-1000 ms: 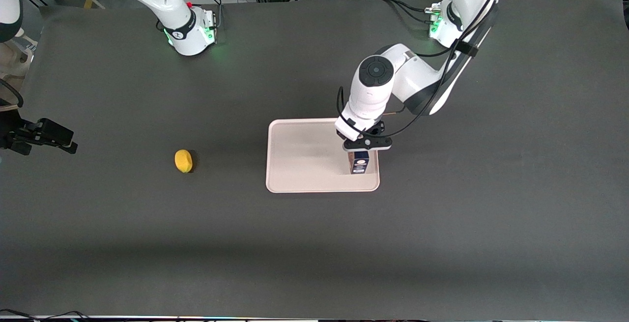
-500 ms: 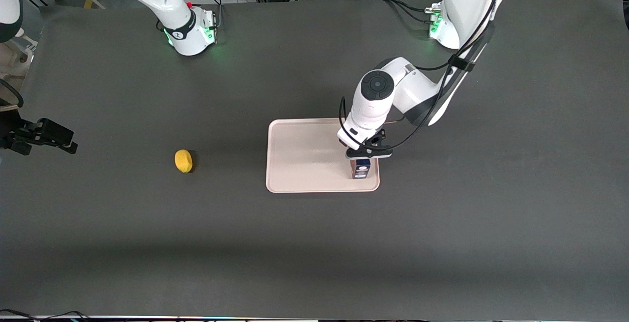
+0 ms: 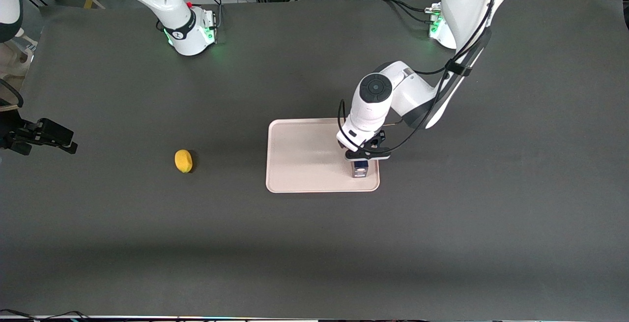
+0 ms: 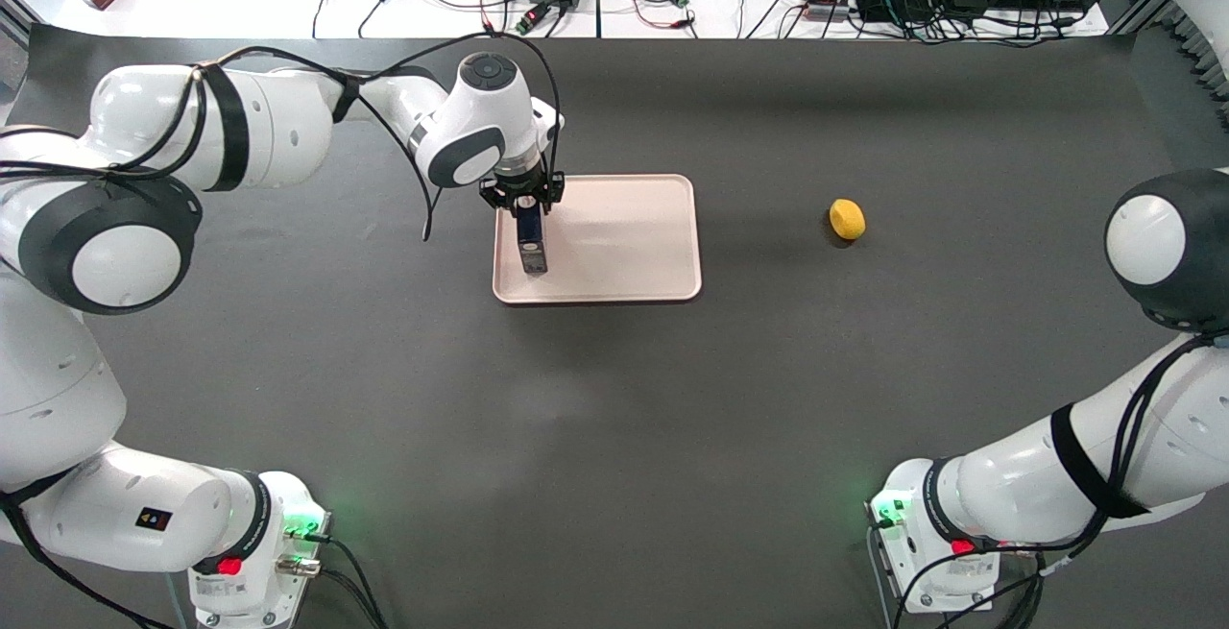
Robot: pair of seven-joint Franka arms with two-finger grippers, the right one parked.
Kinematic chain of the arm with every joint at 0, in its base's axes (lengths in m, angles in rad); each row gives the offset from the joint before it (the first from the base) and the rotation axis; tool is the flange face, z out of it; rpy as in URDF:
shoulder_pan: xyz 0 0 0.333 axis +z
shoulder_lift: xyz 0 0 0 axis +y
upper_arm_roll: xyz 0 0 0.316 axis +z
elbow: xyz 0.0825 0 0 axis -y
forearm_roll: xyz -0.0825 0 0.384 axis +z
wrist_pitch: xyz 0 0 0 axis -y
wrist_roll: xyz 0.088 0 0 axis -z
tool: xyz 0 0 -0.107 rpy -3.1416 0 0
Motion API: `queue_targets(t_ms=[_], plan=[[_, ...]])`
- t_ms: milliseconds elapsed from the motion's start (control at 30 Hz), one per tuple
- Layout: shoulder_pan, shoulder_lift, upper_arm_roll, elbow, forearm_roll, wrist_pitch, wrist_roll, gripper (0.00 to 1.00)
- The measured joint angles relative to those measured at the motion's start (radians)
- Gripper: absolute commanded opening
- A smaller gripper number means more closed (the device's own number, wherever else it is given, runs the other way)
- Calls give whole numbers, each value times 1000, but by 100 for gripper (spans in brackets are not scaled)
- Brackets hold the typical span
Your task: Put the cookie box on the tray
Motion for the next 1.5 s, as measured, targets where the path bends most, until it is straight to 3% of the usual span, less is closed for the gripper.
queue_targets(t_ms=[100, 633, 900, 1033, 1267, 1500], plan=[[-1, 5, 0, 0, 3, 10, -5, 100], [-2, 3, 17, 33, 12, 13, -8, 100], [2, -57, 36, 70, 13, -7, 11, 100], [16, -108, 49, 99, -7, -65, 84, 100], [66, -213, 89, 153, -128, -202, 286, 100], [130, -343, 158, 169, -152, -375, 467, 100]])
